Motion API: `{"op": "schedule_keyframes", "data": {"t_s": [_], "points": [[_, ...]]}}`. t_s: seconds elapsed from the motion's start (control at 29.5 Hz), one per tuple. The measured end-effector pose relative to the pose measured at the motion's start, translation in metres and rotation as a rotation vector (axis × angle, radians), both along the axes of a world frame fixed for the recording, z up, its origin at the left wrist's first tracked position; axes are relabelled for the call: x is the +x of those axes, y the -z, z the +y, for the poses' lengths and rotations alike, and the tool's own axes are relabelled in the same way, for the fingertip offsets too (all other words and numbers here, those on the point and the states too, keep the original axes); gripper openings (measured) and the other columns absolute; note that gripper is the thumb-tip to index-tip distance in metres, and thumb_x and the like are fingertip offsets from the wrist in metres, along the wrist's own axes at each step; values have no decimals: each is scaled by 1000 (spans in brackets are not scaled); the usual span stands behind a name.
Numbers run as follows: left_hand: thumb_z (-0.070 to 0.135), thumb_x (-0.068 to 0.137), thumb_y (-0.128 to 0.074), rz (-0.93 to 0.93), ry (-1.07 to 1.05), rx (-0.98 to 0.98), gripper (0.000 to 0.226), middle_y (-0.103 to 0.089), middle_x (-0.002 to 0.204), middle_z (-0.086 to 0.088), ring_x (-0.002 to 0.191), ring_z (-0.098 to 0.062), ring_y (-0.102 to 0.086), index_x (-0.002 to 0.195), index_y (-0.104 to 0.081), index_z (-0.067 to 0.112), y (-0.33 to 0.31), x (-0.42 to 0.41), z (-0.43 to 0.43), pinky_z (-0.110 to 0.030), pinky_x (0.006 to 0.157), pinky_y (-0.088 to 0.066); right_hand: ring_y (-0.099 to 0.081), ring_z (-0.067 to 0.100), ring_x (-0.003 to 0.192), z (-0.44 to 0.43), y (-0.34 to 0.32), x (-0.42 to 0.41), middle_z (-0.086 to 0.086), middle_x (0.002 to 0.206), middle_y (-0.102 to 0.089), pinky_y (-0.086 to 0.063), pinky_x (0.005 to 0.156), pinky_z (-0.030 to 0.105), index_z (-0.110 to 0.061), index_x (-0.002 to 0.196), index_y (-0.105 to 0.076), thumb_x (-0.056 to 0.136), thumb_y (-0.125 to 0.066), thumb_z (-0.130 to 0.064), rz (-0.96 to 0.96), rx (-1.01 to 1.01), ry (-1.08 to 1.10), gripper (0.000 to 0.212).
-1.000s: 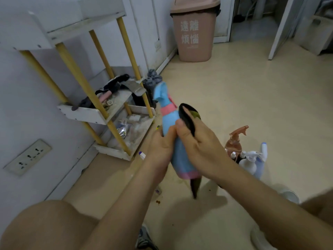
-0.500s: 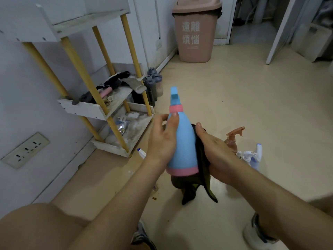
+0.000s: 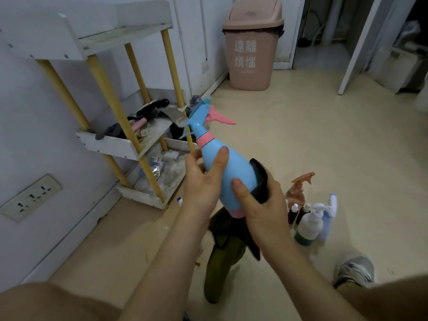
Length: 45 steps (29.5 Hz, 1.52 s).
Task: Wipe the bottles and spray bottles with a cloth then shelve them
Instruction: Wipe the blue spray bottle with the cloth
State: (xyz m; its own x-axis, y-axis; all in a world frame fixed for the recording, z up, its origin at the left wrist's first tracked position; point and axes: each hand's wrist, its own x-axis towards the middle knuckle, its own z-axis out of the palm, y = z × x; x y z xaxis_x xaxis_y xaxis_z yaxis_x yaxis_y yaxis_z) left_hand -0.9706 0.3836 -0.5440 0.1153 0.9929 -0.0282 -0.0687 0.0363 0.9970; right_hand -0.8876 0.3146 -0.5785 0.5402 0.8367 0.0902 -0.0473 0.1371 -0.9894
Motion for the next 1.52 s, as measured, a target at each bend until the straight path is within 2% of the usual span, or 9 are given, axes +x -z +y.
{"op": "schedule_keyframes", "data": {"t_s": [0.17, 0.3, 0.41, 0.64, 0.95, 1.15, 1.29, 1.42, 1.52], "points": [[44, 78, -75, -362, -106, -235, 53, -69, 111, -12, 94, -30, -70, 121, -58, 18, 5, -1, 4, -46, 81, -59, -48, -7, 116, 2, 5, -9, -14, 123, -43, -41, 93, 10, -45, 142, -40, 86, -44, -64, -419, 49, -61, 59], [52, 73, -68, -634, 28, -311, 64, -71, 103, -17, 91, -32, -70, 116, -62, 5, 7, -7, 3, -45, 78, -58, -64, 2, 106, -2, -13, -2, -11, 125, -58, -56, 84, 26, -46, 127, -47, 79, -70, -56, 256, 113, -326, 54], [54, 83, -54, -525, 119, -297, 51, -73, 95, -13, 85, -26, -71, 104, -66, 9, 4, 0, 3, -39, 80, -57, -68, 0, 93, -11, -13, -3, -4, 119, -62, -55, 68, 18, -29, 128, -49, 68, -84, -35, 310, 134, -249, 70], [53, 71, -66, -271, 160, -239, 52, -75, 104, -6, 99, -24, -71, 110, -67, 19, -13, 1, -5, -48, 92, -55, -44, 3, 125, -10, 8, 4, 3, 132, -44, -35, 99, 8, -25, 135, -46, 66, -85, -19, -531, 246, 91, 79], [24, 80, -71, -429, 426, -67, 78, -58, 136, -8, 119, -30, -61, 148, -35, 37, -10, -2, -12, -48, 93, -53, -64, 9, 112, -21, -7, 13, -7, 125, -65, -54, 83, 19, -26, 139, -47, 68, -78, -30, 198, 256, -206, 78], [5, 74, -75, -231, 286, 160, 95, -58, 134, 7, 117, -22, -63, 151, -29, 37, -12, -8, -13, -43, 88, -57, -64, -14, 82, -30, -21, 17, -28, 82, -70, -45, 67, 2, -33, 109, -62, 95, -56, -30, 29, 152, -206, 16], [3, 80, -77, 0, 371, 231, 98, -56, 123, 35, 108, -5, -65, 148, -22, 47, -12, -11, -22, -29, 71, -59, -55, -8, 112, -22, -30, 13, -22, 120, -56, -41, 85, 4, -39, 140, -46, 96, -41, -48, -362, 204, -275, 45], [-3, 72, -76, 22, 374, 232, 108, -50, 139, 15, 112, -16, -64, 151, -22, 45, -10, -9, -31, -37, 68, -61, -56, -10, 112, 5, -43, 26, -20, 125, -59, -44, 84, 5, -34, 139, -47, 99, -40, -49, -214, 177, -328, 44], [-4, 72, -79, 54, 349, 214, 109, -59, 122, 30, 104, -6, -67, 151, -22, 44, -6, -8, -29, -32, 70, -60, -50, -12, 119, -4, -37, 26, -20, 137, -51, -43, 96, 11, -37, 149, -33, 90, -37, -58, -189, 56, -384, 63]]}}
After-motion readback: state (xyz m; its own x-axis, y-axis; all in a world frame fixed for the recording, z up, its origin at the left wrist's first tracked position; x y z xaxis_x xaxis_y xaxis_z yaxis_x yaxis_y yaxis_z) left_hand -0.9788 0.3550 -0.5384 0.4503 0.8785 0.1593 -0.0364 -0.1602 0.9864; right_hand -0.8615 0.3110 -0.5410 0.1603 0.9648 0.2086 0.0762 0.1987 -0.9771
